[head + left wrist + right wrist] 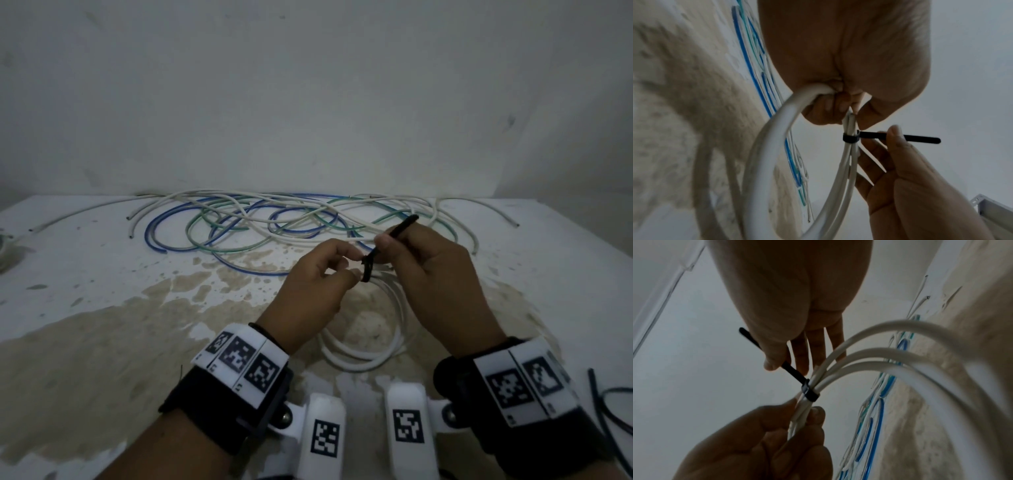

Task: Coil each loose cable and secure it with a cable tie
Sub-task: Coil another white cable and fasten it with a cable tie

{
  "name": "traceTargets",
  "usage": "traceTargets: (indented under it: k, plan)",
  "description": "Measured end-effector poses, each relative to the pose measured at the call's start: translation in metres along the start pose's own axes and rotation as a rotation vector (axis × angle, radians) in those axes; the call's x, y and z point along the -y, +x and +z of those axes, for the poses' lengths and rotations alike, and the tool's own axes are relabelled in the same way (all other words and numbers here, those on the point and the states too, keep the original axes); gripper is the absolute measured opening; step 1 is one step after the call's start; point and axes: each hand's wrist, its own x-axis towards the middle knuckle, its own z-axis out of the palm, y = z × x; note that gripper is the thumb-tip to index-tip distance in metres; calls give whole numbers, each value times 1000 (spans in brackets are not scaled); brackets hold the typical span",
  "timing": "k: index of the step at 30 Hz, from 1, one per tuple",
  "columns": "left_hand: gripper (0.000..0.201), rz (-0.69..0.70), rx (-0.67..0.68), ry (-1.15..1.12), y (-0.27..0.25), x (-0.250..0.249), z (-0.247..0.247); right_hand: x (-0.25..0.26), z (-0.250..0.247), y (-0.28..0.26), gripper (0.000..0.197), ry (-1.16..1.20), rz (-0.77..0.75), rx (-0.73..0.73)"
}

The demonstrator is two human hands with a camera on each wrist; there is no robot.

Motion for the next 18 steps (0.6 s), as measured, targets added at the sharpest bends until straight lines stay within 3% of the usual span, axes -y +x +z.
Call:
traceTargets:
  k: [1, 4, 7, 10, 14, 18]
  plan:
    - [14, -19, 4, -11, 0, 0, -1, -2, 0, 0, 13, 30, 24, 24]
    - [9, 8, -2, 24, -1, -1, -1, -9, -1, -1, 25, 77, 15, 60]
    - [9, 61, -25, 109, -1, 1, 1, -12, -1, -1, 10, -60, -130, 17]
    - [9, 41, -47, 195, 0, 3, 3, -10, 2, -2, 7, -186, -244, 23]
    - [14, -7, 35, 90, -3, -2, 5, -6, 3, -3, 8, -104, -155, 29]
    - [15, 99, 25, 177, -5, -2, 8, -5, -1, -2, 11, -39, -47, 35]
